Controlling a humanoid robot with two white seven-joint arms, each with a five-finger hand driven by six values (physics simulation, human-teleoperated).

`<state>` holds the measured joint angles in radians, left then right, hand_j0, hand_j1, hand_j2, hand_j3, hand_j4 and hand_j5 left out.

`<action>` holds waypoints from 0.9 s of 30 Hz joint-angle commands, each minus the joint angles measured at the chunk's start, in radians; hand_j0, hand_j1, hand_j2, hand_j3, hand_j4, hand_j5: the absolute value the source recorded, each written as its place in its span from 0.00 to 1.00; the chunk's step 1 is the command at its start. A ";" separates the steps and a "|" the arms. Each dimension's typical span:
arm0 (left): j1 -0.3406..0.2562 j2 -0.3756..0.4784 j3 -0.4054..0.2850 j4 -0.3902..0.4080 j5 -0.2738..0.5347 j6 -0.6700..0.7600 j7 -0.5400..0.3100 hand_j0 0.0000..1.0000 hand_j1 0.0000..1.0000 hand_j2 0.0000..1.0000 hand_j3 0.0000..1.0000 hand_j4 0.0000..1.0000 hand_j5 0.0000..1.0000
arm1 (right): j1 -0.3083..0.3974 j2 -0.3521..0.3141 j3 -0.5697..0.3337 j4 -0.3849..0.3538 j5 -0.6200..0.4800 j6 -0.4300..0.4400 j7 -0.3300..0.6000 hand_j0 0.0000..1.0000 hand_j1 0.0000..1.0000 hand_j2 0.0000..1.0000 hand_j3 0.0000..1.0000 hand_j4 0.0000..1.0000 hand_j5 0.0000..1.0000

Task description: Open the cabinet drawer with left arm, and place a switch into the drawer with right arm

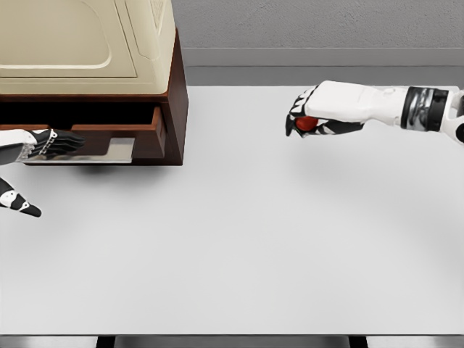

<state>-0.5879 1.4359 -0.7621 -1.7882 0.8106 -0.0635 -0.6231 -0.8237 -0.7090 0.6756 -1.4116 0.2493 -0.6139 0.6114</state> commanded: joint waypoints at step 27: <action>0.030 0.107 -0.034 0.023 -0.229 -0.002 0.012 1.00 1.00 1.00 1.00 1.00 1.00 | -0.100 0.146 0.088 -0.046 -0.107 0.003 -0.001 0.53 0.53 0.53 0.53 0.53 0.53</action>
<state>-0.5585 1.5262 -0.7859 -1.7907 0.7817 -0.0748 -0.6176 -0.9250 -0.5723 0.7631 -1.4437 0.1564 -0.6144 0.6117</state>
